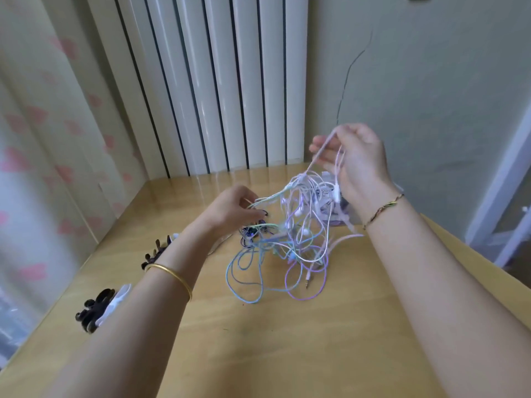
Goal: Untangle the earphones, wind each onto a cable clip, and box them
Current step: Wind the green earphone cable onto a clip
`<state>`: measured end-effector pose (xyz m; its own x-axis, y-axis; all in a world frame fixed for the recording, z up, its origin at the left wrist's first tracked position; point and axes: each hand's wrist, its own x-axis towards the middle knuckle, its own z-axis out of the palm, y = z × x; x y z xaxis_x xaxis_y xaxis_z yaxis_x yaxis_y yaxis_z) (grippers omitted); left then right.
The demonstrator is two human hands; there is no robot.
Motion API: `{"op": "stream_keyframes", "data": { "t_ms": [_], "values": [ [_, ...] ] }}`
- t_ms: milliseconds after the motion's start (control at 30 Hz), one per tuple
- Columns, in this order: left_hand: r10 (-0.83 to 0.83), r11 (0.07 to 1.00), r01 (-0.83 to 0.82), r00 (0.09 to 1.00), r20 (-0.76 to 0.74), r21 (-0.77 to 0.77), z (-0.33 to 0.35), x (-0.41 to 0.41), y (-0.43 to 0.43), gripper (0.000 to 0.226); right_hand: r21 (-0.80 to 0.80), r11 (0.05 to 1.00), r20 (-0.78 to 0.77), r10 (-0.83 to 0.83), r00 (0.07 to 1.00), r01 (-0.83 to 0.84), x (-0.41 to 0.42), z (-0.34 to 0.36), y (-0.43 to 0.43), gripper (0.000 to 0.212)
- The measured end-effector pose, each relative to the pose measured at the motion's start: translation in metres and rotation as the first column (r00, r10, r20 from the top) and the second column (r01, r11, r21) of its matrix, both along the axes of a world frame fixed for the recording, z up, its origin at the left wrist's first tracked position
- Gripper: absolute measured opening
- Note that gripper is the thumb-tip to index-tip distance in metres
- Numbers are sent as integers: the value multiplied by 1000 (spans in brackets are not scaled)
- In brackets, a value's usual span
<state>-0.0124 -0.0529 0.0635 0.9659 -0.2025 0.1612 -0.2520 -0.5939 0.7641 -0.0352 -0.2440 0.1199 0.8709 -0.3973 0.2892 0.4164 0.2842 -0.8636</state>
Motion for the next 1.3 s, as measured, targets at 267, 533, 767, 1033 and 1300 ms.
{"op": "stream_keyframes", "data": {
  "t_ms": [267, 533, 767, 1033, 1300],
  "values": [
    [-50, 999, 49, 996, 73, 12, 11, 0, 5, 18, -360, 931, -276, -54, 960, -51, -1, -39, -16, 23],
    [-9, 987, 11, 1000, 16, -159, 53, -15, -21, 10, -865, 471, -207, -18, 978, -174, -6, -32, 1, 30],
    [4, 973, -18, 998, -62, -230, 67, -26, -30, 23, -851, 516, -83, 38, 996, -91, -2, -23, 18, 23],
    [-444, 896, 307, 615, -652, -320, 43, -28, -7, 60, -350, 926, -85, 120, 989, -143, 0, 1, 4, 17],
    [-161, 983, 168, 983, -91, 73, 24, -18, -24, 25, 239, 852, -141, 505, 852, -466, -4, 4, 4, 27]
  ]
}}
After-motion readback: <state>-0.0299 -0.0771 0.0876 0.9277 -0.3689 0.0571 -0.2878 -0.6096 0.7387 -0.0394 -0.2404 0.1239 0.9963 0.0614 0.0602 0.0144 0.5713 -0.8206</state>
